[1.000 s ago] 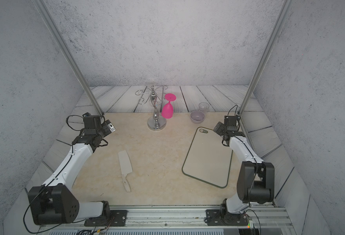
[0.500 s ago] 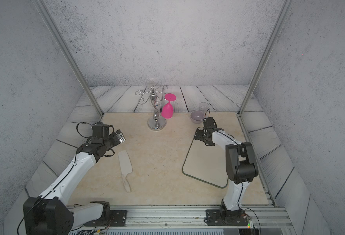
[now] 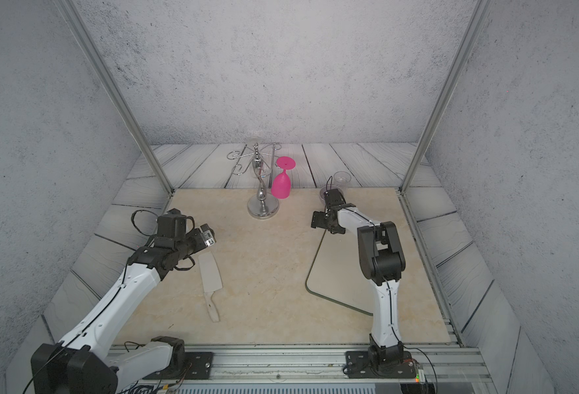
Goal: Align the knife with the edge of the cutting board
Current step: Adjust the work surface at the center of the board.
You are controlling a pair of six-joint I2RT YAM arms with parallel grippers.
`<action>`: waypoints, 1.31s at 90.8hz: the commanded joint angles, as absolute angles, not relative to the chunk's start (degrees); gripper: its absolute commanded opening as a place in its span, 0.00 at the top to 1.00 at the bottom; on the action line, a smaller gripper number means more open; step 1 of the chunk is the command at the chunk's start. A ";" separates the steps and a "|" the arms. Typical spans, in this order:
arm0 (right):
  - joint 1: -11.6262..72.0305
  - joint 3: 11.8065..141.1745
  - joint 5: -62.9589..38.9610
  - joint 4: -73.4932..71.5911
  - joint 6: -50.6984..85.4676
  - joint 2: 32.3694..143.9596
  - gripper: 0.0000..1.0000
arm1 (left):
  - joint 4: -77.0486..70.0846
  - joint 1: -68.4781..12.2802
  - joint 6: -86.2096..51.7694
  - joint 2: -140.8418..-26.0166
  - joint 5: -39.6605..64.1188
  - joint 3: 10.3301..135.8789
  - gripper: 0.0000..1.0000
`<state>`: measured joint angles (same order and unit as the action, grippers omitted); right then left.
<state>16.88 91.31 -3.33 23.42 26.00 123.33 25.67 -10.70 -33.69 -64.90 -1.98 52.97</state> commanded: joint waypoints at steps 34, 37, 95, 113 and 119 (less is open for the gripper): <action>26.89 83.29 -5.75 26.41 24.32 121.49 0.01 | 27.88 -11.28 -32.97 -63.15 -0.50 51.93 0.00; 27.22 83.24 -6.62 26.44 24.13 121.25 0.01 | 27.91 -11.30 -32.98 -63.11 -0.56 51.88 0.00; 48.81 86.99 -8.92 28.91 24.81 120.09 0.01 | 30.70 -11.25 -32.94 -60.80 -1.29 52.22 0.00; 48.72 79.29 -0.84 29.62 27.28 109.08 0.01 | 29.63 -11.32 -33.22 -62.45 0.16 52.03 0.00; 48.76 75.39 2.59 30.08 29.53 104.79 0.01 | 28.74 -11.54 -33.35 -64.11 1.73 52.18 0.00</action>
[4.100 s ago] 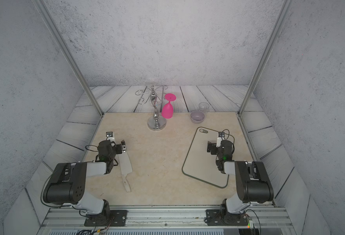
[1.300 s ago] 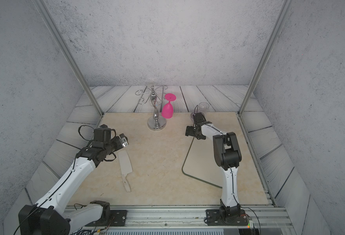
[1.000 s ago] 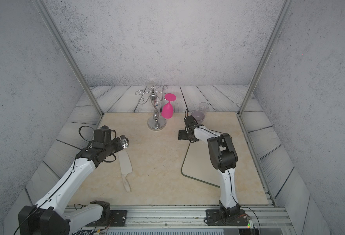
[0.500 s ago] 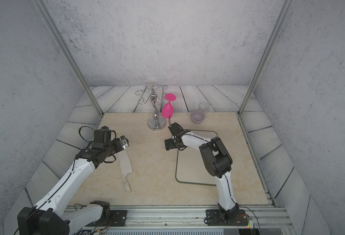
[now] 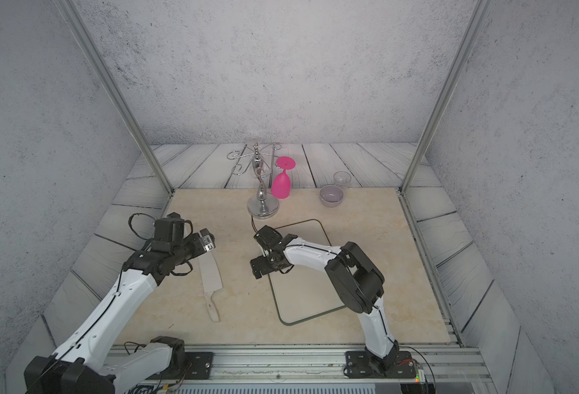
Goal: Align the knife with the edge of the cutting board
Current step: Adjust the work surface at the center of the board.
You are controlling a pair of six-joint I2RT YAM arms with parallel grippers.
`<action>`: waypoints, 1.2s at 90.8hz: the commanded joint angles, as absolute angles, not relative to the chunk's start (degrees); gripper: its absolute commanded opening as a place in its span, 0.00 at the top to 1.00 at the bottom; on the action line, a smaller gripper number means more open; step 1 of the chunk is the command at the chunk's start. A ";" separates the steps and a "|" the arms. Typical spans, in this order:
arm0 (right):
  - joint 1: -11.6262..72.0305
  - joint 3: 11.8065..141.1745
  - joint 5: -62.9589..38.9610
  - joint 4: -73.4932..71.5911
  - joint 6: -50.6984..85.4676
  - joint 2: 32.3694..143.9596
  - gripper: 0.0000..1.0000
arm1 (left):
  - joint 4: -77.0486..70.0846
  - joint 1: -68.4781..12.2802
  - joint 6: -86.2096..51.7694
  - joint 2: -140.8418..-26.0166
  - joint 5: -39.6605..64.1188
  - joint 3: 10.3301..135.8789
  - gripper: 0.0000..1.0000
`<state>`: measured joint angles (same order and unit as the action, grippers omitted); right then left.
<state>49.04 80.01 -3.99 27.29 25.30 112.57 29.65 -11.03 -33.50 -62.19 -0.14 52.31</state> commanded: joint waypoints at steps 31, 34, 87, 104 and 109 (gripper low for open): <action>47.43 48.97 16.57 36.56 48.03 77.78 0.01 | 23.79 -21.87 -31.99 -80.51 5.87 59.14 0.01; 47.33 46.27 16.77 36.87 49.82 75.11 0.01 | 23.34 -22.91 -31.75 -82.65 6.88 60.33 0.02; 46.85 24.12 10.85 34.70 64.59 50.56 0.01 | 25.46 -31.55 -24.78 -118.32 14.00 90.56 0.00; 46.67 22.55 8.92 31.55 64.08 50.55 0.01 | 27.27 -31.47 -20.54 -124.96 12.17 96.95 0.00; 46.50 22.59 8.64 31.11 63.99 51.05 0.01 | 28.43 -31.31 -20.16 -126.58 12.11 98.34 0.00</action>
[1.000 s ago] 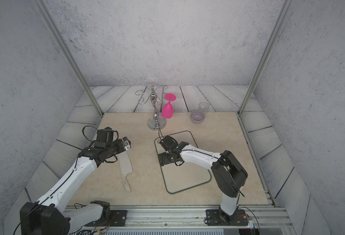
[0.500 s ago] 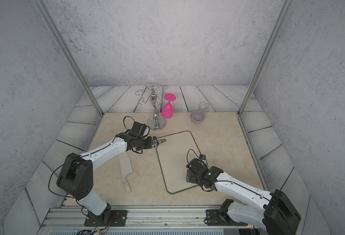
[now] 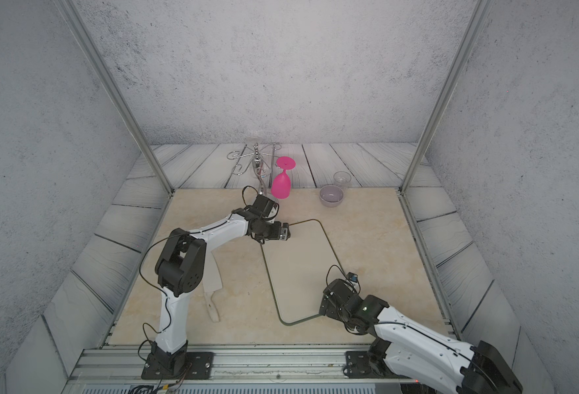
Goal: Align the knife with the edge of the cutting board
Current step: Adjust the work surface at the center of the board.
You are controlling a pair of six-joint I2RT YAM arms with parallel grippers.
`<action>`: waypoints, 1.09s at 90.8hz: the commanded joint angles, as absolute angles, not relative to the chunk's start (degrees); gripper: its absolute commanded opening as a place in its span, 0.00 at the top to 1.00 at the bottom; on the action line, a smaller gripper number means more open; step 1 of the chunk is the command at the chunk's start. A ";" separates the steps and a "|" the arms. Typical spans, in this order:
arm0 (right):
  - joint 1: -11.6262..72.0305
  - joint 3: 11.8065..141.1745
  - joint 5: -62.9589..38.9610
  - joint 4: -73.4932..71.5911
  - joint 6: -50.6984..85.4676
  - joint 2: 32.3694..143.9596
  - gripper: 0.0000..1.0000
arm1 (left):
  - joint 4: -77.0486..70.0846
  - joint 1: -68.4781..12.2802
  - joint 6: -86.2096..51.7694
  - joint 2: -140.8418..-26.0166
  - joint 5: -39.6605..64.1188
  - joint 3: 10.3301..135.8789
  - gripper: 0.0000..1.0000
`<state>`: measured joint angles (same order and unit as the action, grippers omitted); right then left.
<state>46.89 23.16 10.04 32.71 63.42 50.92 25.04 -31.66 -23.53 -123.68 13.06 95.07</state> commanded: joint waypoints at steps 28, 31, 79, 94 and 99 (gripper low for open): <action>40.10 21.48 3.99 24.01 60.85 55.13 0.01 | 30.80 -29.31 -22.53 -129.14 13.65 96.25 0.00; 39.10 21.64 3.62 23.53 60.08 55.67 0.01 | 30.74 -29.26 -22.65 -128.74 13.70 95.31 0.00; 16.88 35.09 -12.35 13.32 45.27 79.48 0.01 | 27.45 -29.23 -32.11 -111.35 11.78 70.96 0.00; 15.65 44.75 -15.05 14.38 41.98 90.26 0.01 | 27.15 -29.19 -34.35 -105.71 10.34 64.33 0.00; 15.54 47.53 -15.32 14.59 41.26 92.51 0.01 | 26.94 -29.19 -35.29 -103.75 10.25 62.12 0.00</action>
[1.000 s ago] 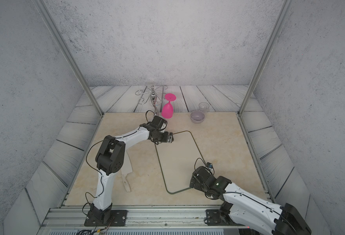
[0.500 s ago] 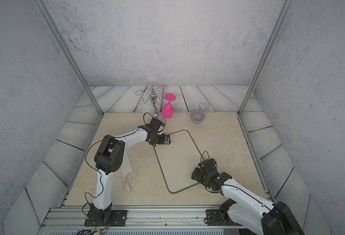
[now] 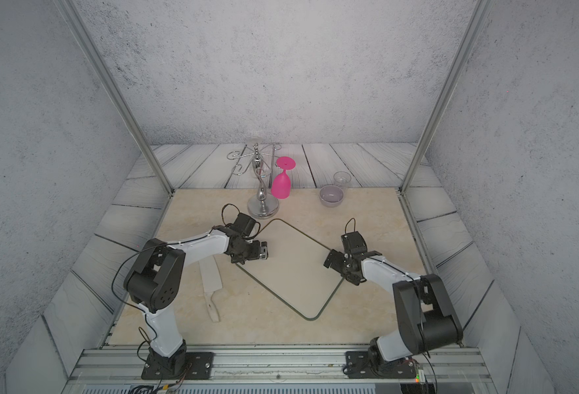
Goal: Align the knife with the edge of the cutting board
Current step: Adjust the work surface at the center of the board.
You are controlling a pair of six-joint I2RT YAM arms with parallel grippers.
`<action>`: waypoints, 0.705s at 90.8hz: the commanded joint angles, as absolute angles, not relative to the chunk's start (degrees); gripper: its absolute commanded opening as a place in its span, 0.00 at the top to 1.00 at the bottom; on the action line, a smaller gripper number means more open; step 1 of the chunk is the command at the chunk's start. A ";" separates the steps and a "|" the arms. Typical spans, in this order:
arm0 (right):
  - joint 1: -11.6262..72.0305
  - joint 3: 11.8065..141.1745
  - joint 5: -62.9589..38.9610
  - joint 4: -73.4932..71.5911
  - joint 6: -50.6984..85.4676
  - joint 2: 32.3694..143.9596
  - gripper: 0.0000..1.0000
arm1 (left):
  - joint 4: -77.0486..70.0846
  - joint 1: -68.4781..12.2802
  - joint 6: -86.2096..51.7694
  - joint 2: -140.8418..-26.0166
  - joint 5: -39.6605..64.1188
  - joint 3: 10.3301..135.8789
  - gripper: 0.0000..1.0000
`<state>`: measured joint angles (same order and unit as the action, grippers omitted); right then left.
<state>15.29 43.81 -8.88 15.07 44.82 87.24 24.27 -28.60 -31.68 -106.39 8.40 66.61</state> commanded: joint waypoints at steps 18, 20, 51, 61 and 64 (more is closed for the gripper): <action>15.47 56.46 -16.10 16.52 38.24 99.48 0.01 | 25.26 -29.18 -38.80 -97.18 10.31 55.68 0.00; 15.54 57.18 -16.13 16.88 37.95 100.24 0.01 | 25.01 -29.20 -39.23 -96.54 10.36 55.12 0.00; 15.47 67.39 -17.80 19.59 35.05 109.16 0.01 | 22.32 -29.90 -41.22 -95.33 14.61 53.77 0.00; 15.44 70.23 -17.38 20.89 33.82 111.03 0.01 | 22.20 -30.46 -42.16 -95.43 15.10 53.80 0.00; 15.50 71.05 -17.15 21.44 33.54 111.71 0.01 | 22.29 -30.68 -42.52 -95.31 14.88 53.75 0.00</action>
